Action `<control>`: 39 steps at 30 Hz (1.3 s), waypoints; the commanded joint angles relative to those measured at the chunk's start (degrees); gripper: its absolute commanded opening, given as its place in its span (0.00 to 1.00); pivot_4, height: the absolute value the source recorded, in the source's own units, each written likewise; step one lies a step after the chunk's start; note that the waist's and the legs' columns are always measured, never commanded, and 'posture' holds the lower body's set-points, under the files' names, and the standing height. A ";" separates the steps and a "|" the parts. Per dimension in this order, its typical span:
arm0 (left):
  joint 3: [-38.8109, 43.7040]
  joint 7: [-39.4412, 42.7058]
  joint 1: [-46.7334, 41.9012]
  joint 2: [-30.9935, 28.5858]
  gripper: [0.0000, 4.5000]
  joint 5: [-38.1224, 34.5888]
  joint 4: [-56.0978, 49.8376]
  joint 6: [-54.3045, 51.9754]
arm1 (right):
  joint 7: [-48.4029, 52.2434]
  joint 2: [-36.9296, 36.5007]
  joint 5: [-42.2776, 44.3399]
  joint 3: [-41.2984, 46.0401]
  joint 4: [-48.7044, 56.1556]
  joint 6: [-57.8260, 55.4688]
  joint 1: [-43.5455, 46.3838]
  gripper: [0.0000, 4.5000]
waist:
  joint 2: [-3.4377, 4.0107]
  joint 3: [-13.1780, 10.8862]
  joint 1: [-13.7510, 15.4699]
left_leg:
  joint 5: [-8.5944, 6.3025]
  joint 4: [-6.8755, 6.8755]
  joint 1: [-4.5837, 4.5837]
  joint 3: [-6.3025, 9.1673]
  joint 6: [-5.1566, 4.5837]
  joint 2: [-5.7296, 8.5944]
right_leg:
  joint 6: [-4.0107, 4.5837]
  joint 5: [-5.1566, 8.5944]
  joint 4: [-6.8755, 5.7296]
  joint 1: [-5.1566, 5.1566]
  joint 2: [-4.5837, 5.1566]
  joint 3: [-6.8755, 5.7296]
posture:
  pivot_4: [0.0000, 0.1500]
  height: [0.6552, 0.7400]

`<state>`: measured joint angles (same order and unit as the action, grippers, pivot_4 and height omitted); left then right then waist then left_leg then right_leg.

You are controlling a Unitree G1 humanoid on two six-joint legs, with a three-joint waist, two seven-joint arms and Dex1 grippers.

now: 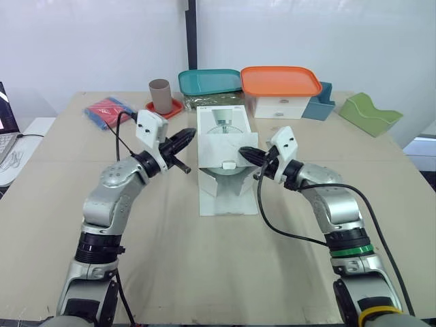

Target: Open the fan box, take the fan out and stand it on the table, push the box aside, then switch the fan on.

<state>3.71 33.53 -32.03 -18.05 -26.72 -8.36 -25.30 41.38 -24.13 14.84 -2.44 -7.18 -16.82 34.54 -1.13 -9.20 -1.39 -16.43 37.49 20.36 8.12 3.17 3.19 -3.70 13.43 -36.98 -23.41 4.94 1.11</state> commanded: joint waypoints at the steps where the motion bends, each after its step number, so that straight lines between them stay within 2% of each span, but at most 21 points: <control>1: -4.85 -4.67 -3.53 2.85 0.00 6.15 5.58 0.81 | -0.50 -0.83 -2.76 -1.56 1.74 0.13 -0.77 0.02 | 0.00 0.00 0.00 | 0.00 0.00 0.00 0.01 0.00 0.01 | 0.00 0.00 0.00 0.00 0.00 0.00 | 1.00 1.00; 9: -6.06 -5.04 -6.43 4.97 0.00 7.23 8.79 0.21 | -1.57 -1.04 -4.64 -2.15 1.39 -1.68 -0.64 0.02 | 0.00 0.00 -0.03 | 0.00 0.01 0.01 0.00 0.00 0.01 | 0.00 0.00 0.00 -0.01 0.00 0.00 | 1.00 1.00; 16: -4.21 -6.12 -6.94 6.75 0.00 4.06 12.00 -7.27 | -1.07 -1.23 -4.28 -1.71 2.54 -1.96 -0.48 0.02 | 0.00 0.00 -0.02 | 0.00 0.02 0.01 0.02 0.01 0.02 | -0.01 0.00 0.00 0.00 0.00 0.00 | 1.00 1.00; 22: -5.01 -6.79 -6.33 6.92 0.00 5.56 13.29 -9.22 | 0.25 -1.39 -2.95 -0.85 4.05 -1.54 0.29 0.02 | 0.00 0.00 -0.02 | 0.01 0.02 0.01 0.02 0.01 0.02 | -0.01 0.00 0.00 0.00 0.00 0.00 | 1.00 1.00; 30: -5.21 -7.43 -5.91 8.00 0.00 5.92 12.92 -9.12 | 5.92 -2.86 1.68 -2.79 13.82 -7.37 -2.24 0.02 | 0.00 0.00 0.01 | 0.00 0.00 0.02 0.02 0.01 0.02 | -0.01 0.00 0.00 -0.02 0.01 0.00 | 1.00 1.00; 39: -4.71 -8.04 -5.60 8.70 0.00 6.10 12.80 -9.05 | 3.58 -3.82 -1.09 -6.33 18.60 -13.36 -6.29 0.02 | 0.00 0.00 0.04 | 0.01 0.01 0.02 0.05 0.02 0.02 | -0.02 0.00 0.00 -0.01 0.01 -0.01 | 1.00 1.00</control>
<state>-1.78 25.54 -37.66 -9.54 -20.48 5.96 -34.88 45.67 -27.20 14.52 -8.59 9.05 -29.61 28.64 -1.14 -9.20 -1.36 -16.43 37.50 20.38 8.18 3.19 3.21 -3.72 13.43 -36.98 -23.42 4.95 1.09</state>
